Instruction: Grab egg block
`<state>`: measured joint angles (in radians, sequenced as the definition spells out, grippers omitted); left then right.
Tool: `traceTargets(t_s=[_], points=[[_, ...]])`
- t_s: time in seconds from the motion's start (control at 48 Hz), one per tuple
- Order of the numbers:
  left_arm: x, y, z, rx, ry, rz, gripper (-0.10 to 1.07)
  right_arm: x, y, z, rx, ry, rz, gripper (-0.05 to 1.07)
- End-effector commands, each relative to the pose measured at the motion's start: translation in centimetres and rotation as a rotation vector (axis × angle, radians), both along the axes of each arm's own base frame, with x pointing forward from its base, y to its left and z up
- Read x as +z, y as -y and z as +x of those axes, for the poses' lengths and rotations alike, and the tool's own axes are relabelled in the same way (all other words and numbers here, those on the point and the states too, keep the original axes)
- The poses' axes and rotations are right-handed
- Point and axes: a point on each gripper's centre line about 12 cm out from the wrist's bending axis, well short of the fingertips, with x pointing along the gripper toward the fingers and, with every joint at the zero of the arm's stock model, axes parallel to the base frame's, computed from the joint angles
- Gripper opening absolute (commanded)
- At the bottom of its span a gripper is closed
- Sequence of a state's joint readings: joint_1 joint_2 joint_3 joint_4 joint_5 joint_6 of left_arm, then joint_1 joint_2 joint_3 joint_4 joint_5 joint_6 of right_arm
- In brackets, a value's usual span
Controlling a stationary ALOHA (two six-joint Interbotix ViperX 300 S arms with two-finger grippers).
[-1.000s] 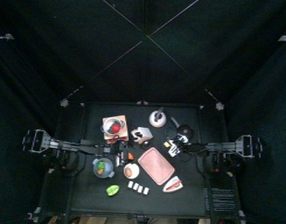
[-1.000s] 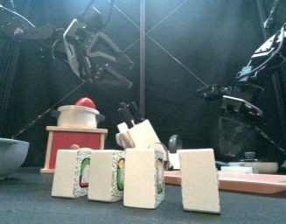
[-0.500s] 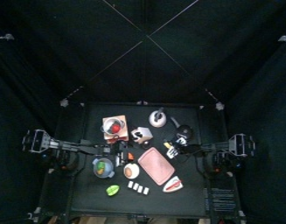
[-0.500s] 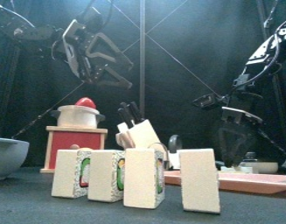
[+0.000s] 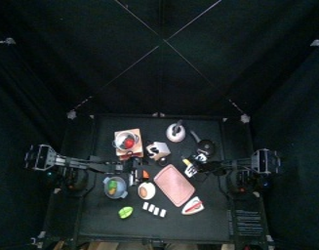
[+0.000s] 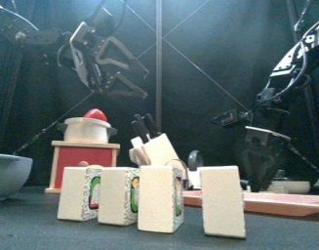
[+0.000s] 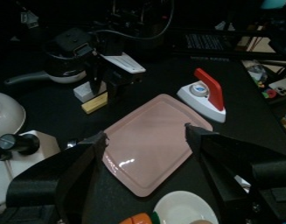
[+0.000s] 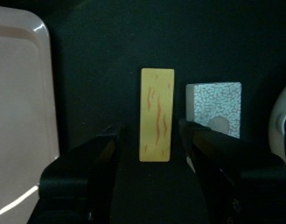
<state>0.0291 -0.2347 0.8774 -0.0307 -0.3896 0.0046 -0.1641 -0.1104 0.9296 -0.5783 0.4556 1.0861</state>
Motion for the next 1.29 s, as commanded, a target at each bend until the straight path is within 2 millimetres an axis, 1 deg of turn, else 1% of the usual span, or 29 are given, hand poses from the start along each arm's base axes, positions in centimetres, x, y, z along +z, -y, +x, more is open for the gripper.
traceTargets(t_s=[0.0, 0.542, 0.646, 0.979, 1.125, 1.271], points=[[0.9, -0.1, 0.1, 0.003, 0.031, 0.003, 1.02, 0.6, 0.1, 0.6, 0.001, 0.022, -0.005, 0.87], [0.9, -0.1, 0.1, 0.004, 0.034, 0.001, 1.02, -0.3, 0.4, 0.4, -0.01, -0.001, 0.004, 0.86], [0.9, -0.1, 0.1, 0.001, 0.034, 0.003, 1.02, -0.3, 0.4, 0.5, -0.013, 0.0, 0.006, 0.83], [0.9, -0.1, 0.1, 0.001, 0.034, 0.003, 1.02, -0.3, 0.2, 0.5, -0.021, 0.002, 0.017, 0.66], [0.9, -0.1, 0.1, 0.002, 0.035, 0.001, 1.02, 0.1, 0.1, 0.7, -0.025, 0.017, 0.02, 0.65], [0.9, -0.1, 0.1, 0.001, 0.035, 0.003, 1.02, 1.0, -0.2, 1.0, -0.019, 0.048, 0.02, 0.65]])
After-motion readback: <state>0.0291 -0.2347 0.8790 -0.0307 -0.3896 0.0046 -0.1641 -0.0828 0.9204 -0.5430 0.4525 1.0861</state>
